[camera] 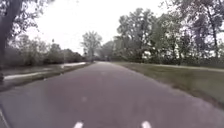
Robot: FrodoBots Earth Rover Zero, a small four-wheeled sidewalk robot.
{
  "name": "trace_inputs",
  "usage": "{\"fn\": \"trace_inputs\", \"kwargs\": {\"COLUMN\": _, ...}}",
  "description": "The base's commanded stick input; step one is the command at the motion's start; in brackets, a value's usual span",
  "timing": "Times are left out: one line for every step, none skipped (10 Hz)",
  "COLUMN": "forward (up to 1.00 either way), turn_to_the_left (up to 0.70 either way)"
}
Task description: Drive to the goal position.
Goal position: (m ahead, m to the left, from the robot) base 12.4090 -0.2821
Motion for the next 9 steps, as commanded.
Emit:
{"fn": "trace_inputs", "kwargs": {"forward": 1.0, "turn_to_the_left": 0.0}}
{"fn": "trace_inputs", "kwargs": {"forward": 1.0, "turn_to_the_left": 0.0}}
{"fn": "trace_inputs", "kwargs": {"forward": 1.0, "turn_to_the_left": 0.0}}
{"fn": "trace_inputs", "kwargs": {"forward": 1.0, "turn_to_the_left": 0.0}}
{"fn": "trace_inputs", "kwargs": {"forward": 1.0, "turn_to_the_left": 0.0}}
{"fn": "trace_inputs", "kwargs": {"forward": 1.0, "turn_to_the_left": 0.0}}
{"fn": "trace_inputs", "kwargs": {"forward": 1.0, "turn_to_the_left": 0.0}}
{"fn": "trace_inputs", "kwargs": {"forward": 1.0, "turn_to_the_left": 0.0}}
{"fn": "trace_inputs", "kwargs": {"forward": 1.0, "turn_to_the_left": 0.0}}
